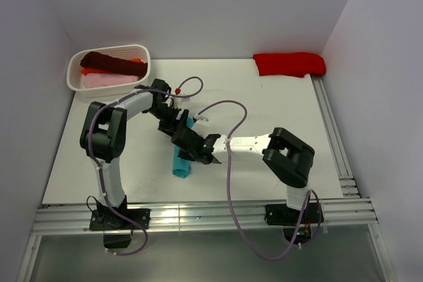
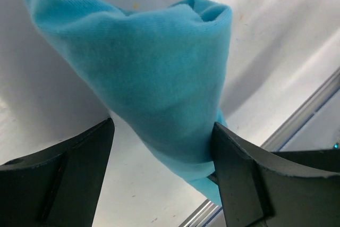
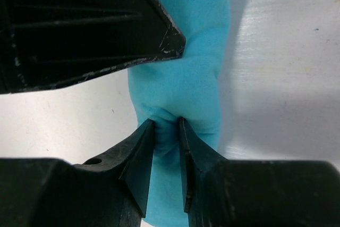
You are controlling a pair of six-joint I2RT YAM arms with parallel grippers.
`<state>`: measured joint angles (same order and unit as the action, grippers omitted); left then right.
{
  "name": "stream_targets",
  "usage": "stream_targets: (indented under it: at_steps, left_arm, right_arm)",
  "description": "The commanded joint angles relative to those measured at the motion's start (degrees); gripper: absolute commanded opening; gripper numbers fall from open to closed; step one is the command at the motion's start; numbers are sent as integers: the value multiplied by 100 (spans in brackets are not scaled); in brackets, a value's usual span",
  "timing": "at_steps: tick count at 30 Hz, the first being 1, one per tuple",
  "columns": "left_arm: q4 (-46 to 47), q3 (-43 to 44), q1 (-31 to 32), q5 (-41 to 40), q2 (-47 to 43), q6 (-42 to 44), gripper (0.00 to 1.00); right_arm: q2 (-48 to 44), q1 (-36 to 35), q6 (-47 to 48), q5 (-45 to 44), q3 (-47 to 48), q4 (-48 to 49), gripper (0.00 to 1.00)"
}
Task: Roll the t-shirts
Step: Place the rolled tshirt into the container
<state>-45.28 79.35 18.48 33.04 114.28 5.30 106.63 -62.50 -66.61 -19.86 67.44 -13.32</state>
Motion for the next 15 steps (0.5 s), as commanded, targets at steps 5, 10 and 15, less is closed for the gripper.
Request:
stream_targets:
  at_steps: [5, 10, 15]
  left_arm:
    - [-95, -157, 42, 800, 199, 33, 78]
    - [1, -139, 94, 836, 402, -160, 73]
    - [36, 10, 147, 836, 657, -319, 33]
  right_arm:
    - [112, -8, -45, -62, -354, -558, 30]
    - [86, 18, -45, -1, -416, -479, 30]
    - [95, 71, 34, 52, -381, -417, 30]
